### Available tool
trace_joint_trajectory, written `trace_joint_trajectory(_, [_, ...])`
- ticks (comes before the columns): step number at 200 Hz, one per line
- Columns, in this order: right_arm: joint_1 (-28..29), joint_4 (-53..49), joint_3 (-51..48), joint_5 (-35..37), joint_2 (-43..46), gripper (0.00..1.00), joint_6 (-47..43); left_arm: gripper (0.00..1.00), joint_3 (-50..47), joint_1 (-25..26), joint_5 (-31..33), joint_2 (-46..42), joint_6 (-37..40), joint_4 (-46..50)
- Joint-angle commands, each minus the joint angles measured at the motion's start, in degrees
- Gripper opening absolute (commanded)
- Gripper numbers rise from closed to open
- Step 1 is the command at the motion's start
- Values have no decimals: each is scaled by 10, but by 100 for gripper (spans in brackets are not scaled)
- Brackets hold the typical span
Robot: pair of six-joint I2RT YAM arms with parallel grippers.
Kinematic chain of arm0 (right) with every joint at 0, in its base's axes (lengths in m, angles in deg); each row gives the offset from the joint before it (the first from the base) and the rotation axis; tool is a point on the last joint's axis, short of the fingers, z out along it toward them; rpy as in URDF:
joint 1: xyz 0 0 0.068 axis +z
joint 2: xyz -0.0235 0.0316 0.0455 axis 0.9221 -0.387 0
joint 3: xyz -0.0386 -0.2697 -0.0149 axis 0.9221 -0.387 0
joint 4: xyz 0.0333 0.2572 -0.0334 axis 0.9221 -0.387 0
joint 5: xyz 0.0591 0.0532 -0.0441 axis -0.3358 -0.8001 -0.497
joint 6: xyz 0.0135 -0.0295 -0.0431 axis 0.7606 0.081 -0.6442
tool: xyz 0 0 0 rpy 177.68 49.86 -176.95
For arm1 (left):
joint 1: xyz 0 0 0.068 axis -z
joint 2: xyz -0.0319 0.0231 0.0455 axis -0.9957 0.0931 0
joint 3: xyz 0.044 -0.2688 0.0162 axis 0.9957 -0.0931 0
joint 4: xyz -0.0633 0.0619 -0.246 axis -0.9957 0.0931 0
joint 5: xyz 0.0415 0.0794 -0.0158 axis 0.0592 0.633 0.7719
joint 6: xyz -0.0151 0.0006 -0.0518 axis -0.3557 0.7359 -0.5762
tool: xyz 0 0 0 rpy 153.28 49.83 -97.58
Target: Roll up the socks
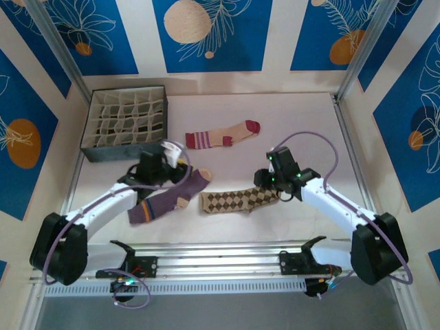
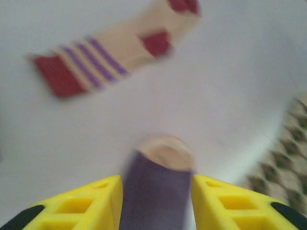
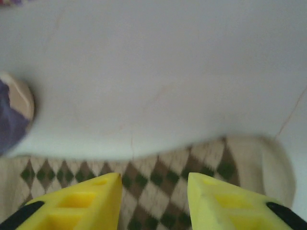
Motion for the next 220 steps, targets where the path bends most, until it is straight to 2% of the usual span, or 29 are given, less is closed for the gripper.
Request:
trace_joint_trajectory(1, [9,-46,-48,21,27,31,66,35,-22,72,11,41,-44,22])
trace_joint_trajectory(20, [10,-28,-81,14,26,25,83,28,-23,113,13,91,-62,-1])
trace_joint_trajectory(50, [1,1,-81,6,-28,22,77,18,-17,140,7,158,-90,-29])
trace_joint_trajectory(105, [-45,-22,46,-10,-222,19,38,13,-10,164,3,233,-142,-62])
trace_joint_trajectory(164, [-94,-83,223,8,-339,17,-52,13,14,234,60,244,-261,-65])
trace_joint_trajectory(177, [-94,-81,239,13,-333,19,-79,15,18,247,70,240,-286,-69])
trace_joint_trajectory(192, [-88,-74,242,20,-309,25,-109,23,21,254,69,232,-300,-77])
trace_joint_trajectory(220, [-44,-45,187,42,-224,32,-139,32,32,242,63,203,-303,-52])
